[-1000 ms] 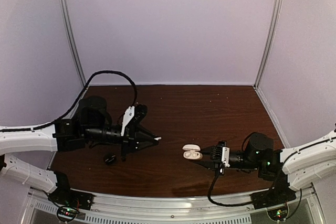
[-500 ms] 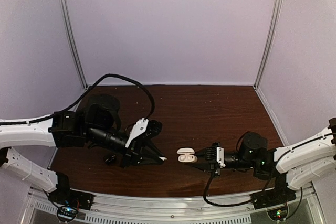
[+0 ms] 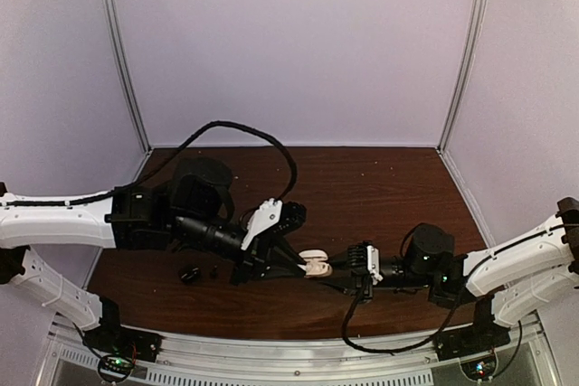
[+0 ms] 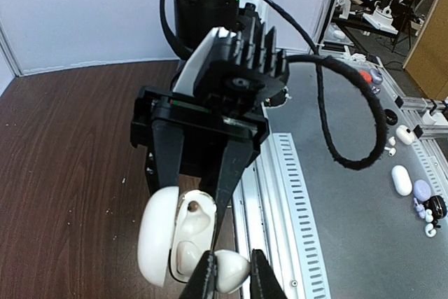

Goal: Insert the wireless bluetooth earbuds into the charging case
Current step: Insert the right earbud into the right side groove of the charging case.

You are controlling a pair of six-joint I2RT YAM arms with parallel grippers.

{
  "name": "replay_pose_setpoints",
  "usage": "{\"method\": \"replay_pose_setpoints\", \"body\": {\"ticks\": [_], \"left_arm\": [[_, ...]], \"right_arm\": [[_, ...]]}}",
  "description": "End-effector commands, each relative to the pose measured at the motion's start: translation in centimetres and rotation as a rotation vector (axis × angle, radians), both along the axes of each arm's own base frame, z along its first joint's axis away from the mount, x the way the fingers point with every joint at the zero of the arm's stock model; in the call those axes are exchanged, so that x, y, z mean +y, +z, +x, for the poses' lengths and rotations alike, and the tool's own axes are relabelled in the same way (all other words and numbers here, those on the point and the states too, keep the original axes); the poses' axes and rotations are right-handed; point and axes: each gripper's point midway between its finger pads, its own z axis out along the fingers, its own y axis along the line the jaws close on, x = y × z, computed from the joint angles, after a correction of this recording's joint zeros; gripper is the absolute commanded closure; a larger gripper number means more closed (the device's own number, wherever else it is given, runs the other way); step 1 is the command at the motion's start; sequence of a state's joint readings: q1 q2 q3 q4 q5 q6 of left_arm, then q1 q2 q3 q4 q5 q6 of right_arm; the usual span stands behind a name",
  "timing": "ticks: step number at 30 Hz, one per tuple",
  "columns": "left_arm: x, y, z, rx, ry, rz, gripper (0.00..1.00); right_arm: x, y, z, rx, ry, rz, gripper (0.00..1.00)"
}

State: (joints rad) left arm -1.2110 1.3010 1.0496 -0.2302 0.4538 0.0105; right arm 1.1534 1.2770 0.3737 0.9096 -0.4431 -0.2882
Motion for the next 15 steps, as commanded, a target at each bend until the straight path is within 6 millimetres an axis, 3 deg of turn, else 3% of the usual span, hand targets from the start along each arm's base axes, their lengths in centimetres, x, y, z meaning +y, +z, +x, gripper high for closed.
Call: {"method": "replay_pose_setpoints", "body": {"ticks": [1, 15], "left_arm": [[-1.3, 2.8, 0.6, -0.052, 0.011, -0.099, 0.9], [-2.2, 3.5, 1.4, -0.044, 0.05, -0.167, 0.91]], "right_arm": [[0.3, 2.3, 0.2, 0.017, 0.006, 0.083, 1.0], [0.5, 3.5, 0.0, 0.039, 0.015, 0.152, 1.0]]}}
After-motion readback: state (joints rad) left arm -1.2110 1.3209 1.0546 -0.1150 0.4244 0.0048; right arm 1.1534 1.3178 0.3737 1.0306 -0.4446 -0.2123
